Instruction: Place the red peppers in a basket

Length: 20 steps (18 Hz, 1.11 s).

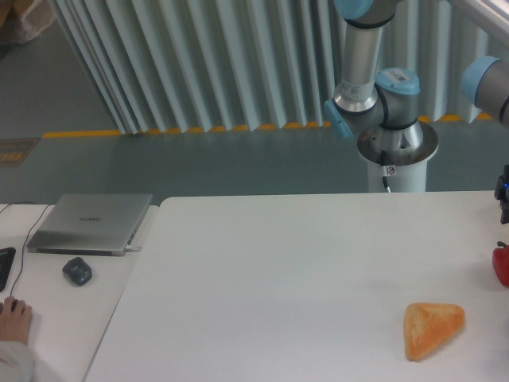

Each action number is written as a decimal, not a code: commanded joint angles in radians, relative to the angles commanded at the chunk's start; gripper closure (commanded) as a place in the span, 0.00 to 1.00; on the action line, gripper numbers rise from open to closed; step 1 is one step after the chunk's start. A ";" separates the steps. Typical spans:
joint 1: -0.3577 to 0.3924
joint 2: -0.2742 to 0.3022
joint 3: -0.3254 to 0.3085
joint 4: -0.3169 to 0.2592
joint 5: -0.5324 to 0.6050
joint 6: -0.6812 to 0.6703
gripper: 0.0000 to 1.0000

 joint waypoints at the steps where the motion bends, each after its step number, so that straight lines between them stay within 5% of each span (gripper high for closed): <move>1: 0.000 0.000 0.000 0.000 0.000 -0.002 0.00; 6: -0.006 -0.003 -0.006 0.014 0.002 -0.050 0.00; 11: -0.015 0.047 -0.173 0.294 -0.029 -0.605 0.00; 13: 0.000 0.057 -0.164 0.305 -0.072 -0.795 0.00; 20: 0.063 0.078 -0.205 0.301 -0.098 -0.975 0.00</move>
